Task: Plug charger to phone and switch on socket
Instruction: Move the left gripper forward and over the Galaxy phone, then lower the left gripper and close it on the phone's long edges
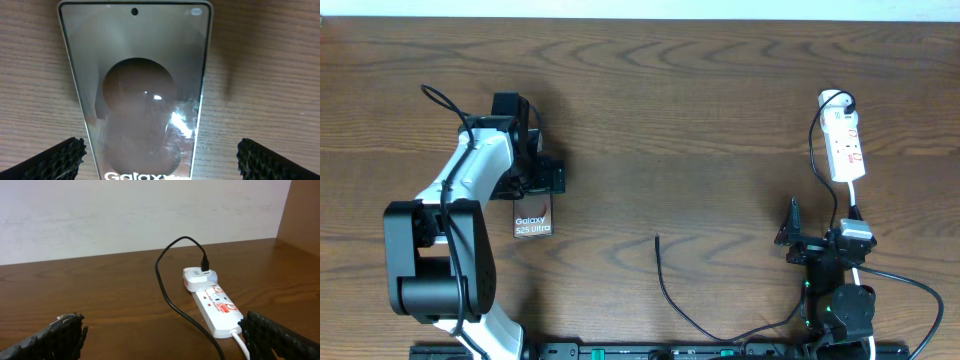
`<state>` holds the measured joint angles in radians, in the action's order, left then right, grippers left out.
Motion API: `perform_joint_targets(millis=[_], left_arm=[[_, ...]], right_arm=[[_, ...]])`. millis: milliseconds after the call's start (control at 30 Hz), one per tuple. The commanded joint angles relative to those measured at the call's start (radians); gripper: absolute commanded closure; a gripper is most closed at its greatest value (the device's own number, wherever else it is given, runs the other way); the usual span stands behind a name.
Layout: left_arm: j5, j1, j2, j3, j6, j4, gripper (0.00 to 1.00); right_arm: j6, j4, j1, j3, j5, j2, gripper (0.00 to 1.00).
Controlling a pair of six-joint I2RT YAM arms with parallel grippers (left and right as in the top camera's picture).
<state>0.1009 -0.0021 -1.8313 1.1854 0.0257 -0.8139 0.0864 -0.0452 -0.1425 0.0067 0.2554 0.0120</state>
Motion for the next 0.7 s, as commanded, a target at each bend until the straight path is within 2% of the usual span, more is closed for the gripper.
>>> perform_joint_targets(millis=[0, 667], left_arm=[[-0.065, 0.002, -0.006, -0.005, 0.005, -0.003, 0.01], [-0.038, 0.032, -0.006, -0.010, 0.005, -0.022, 0.02]], right_arm=[[-0.013, -0.005, 0.005, -0.001, 0.004, -0.005, 0.01], [-0.013, -0.005, 0.005, -0.001, 0.004, -0.005, 0.01]])
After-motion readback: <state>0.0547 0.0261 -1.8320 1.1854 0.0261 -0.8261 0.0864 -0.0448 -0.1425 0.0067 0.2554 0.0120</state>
